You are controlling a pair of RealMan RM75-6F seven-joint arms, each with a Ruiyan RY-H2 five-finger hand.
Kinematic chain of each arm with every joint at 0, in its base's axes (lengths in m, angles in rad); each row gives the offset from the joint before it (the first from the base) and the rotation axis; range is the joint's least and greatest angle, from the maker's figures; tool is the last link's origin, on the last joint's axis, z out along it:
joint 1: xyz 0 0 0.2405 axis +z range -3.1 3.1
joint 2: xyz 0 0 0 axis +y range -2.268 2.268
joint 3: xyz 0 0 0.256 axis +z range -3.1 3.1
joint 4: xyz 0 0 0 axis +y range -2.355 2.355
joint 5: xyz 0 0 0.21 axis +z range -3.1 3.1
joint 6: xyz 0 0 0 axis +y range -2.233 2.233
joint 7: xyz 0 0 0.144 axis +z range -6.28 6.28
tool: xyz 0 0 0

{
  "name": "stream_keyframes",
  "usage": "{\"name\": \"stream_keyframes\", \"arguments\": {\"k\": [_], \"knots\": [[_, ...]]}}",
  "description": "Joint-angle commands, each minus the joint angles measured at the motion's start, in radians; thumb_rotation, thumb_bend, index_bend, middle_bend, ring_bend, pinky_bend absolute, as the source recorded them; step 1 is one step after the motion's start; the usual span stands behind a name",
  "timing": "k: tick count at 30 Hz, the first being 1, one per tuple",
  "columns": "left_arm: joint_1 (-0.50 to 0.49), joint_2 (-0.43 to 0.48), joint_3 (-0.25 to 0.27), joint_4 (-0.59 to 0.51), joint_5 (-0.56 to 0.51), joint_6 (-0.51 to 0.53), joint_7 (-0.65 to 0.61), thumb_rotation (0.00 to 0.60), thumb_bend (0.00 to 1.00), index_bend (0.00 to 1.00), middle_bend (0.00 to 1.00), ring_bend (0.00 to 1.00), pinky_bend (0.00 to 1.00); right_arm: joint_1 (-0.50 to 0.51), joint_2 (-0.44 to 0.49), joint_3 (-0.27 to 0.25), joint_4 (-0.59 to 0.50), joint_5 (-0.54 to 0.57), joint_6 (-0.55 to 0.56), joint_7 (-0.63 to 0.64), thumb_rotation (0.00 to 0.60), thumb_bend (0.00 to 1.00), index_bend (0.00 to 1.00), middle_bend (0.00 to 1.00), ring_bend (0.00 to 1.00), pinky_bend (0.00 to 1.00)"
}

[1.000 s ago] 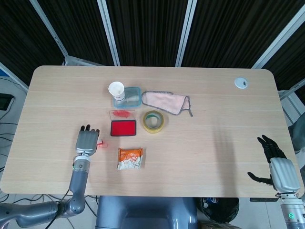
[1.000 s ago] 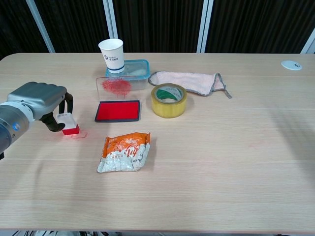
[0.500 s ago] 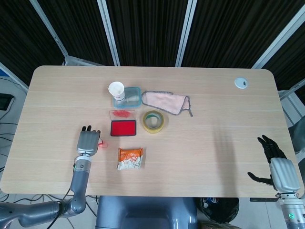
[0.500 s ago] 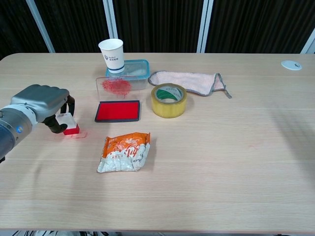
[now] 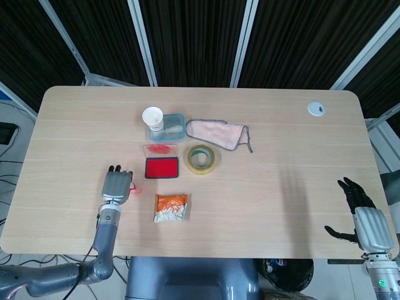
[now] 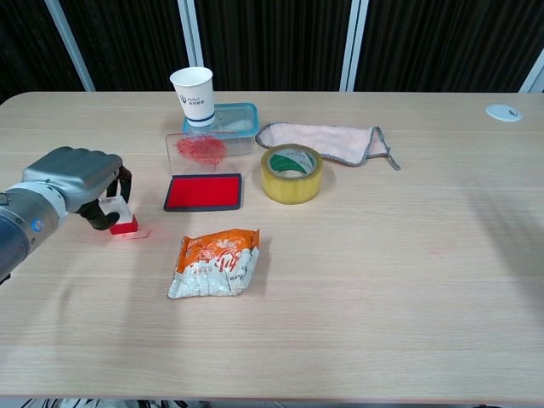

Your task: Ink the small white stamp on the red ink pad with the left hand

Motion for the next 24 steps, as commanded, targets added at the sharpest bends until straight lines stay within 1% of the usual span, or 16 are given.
{"name": "stream_keyframes", "arguments": {"k": [1, 4, 10, 13, 19, 24], "knots": [[0.000, -0.004, 0.003, 0.007, 0.009, 0.004, -0.008, 0.600, 0.46, 0.56, 0.57, 0.26, 0.28, 0.000, 0.000, 0.000, 0.000, 0.000, 0.000, 0.000, 0.600, 0.19, 0.00, 0.00, 0.00, 0.18], [0.001, -0.007, 0.007, 0.014, 0.023, 0.012, -0.013, 0.600, 0.52, 0.60, 0.61, 0.31, 0.35, 0.000, 0.000, 0.000, 0.000, 0.000, 0.001, 0.002, 0.600, 0.19, 0.00, 0.00, 0.00, 0.18], [0.000, 0.003, 0.016, 0.017, 0.065, 0.026, -0.024, 0.600, 0.55, 0.65, 0.66, 0.43, 0.51, 0.000, 0.000, 0.000, 0.001, 0.000, 0.001, 0.002, 0.600, 0.19, 0.00, 0.00, 0.00, 0.18], [-0.004, 0.012, 0.015, 0.010, 0.083, 0.026, -0.032, 0.600, 0.56, 0.66, 0.68, 0.45, 0.55, 0.000, 0.000, 0.000, 0.001, 0.000, 0.001, 0.002, 0.600, 0.19, 0.00, 0.00, 0.00, 0.18], [-0.029, 0.031, 0.004, -0.009, 0.104, -0.004, -0.032, 0.600, 0.57, 0.67, 0.69, 0.48, 0.56, -0.001, 0.000, 0.001, 0.001, 0.003, 0.001, 0.003, 0.600, 0.19, 0.00, 0.00, 0.00, 0.18], [-0.074, 0.049, -0.030, -0.024, 0.099, -0.069, -0.038, 0.600, 0.58, 0.69, 0.70, 0.49, 0.57, 0.000, 0.000, 0.001, 0.001, 0.004, -0.001, 0.001, 0.600, 0.20, 0.00, 0.00, 0.00, 0.18]]}}
